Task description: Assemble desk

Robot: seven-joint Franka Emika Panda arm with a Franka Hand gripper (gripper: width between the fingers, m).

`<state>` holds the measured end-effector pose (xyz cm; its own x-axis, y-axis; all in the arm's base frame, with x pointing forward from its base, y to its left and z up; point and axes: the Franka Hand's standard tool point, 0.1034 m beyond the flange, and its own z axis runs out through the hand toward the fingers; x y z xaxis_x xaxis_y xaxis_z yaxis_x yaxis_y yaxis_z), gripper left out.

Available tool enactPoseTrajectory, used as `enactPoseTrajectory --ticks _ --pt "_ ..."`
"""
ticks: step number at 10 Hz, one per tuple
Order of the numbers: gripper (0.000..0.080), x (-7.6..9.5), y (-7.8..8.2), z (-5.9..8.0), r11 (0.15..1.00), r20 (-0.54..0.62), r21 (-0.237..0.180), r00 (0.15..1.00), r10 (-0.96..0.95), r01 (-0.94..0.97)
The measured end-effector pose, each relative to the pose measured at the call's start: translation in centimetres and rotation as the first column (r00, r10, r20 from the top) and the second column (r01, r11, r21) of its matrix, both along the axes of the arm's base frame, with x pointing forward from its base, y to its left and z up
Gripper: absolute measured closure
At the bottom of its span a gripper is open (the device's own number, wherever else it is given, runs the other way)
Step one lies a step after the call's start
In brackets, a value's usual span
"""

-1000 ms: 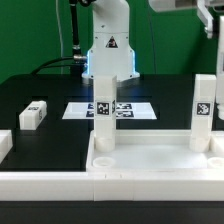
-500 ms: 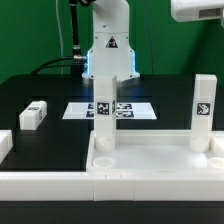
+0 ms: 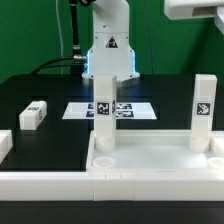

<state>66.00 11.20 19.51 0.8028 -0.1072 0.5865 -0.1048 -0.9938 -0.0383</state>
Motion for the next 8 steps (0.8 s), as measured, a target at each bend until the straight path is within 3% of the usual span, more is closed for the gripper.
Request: enactPoseTrajectory --ticks 2,8 --pt "0.051 -0.2 -0.1 -1.1 0.998 0.038 -0.029 0.998 0.048 -0.047" --pt "0.051 -1.2 -1.5 -2.8 0.999 -0.018 -0.038 0.999 0.027 -0.028"
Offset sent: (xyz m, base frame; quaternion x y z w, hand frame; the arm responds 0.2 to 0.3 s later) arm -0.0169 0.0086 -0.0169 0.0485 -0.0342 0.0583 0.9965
